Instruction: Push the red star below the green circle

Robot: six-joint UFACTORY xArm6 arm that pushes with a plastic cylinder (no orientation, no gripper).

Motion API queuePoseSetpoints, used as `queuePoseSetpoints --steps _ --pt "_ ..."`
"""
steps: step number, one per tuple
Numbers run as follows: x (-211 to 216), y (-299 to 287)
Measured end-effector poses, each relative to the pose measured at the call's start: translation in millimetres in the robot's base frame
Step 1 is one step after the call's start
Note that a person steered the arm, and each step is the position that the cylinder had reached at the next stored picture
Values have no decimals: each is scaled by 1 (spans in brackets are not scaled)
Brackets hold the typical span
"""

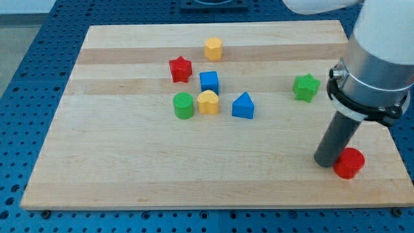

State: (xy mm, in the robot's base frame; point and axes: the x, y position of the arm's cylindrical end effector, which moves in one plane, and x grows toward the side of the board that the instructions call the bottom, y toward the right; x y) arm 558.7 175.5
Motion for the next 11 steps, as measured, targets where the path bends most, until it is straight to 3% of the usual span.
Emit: queuePoseSetpoints --steps 2,4,5,6,7,8,11 --pt "9 6" --pt "-30 -65" --pt "-21 -170" --pt "-43 -302" --pt "-84 -371" --pt "-125 -342" --pt "-148 -250"
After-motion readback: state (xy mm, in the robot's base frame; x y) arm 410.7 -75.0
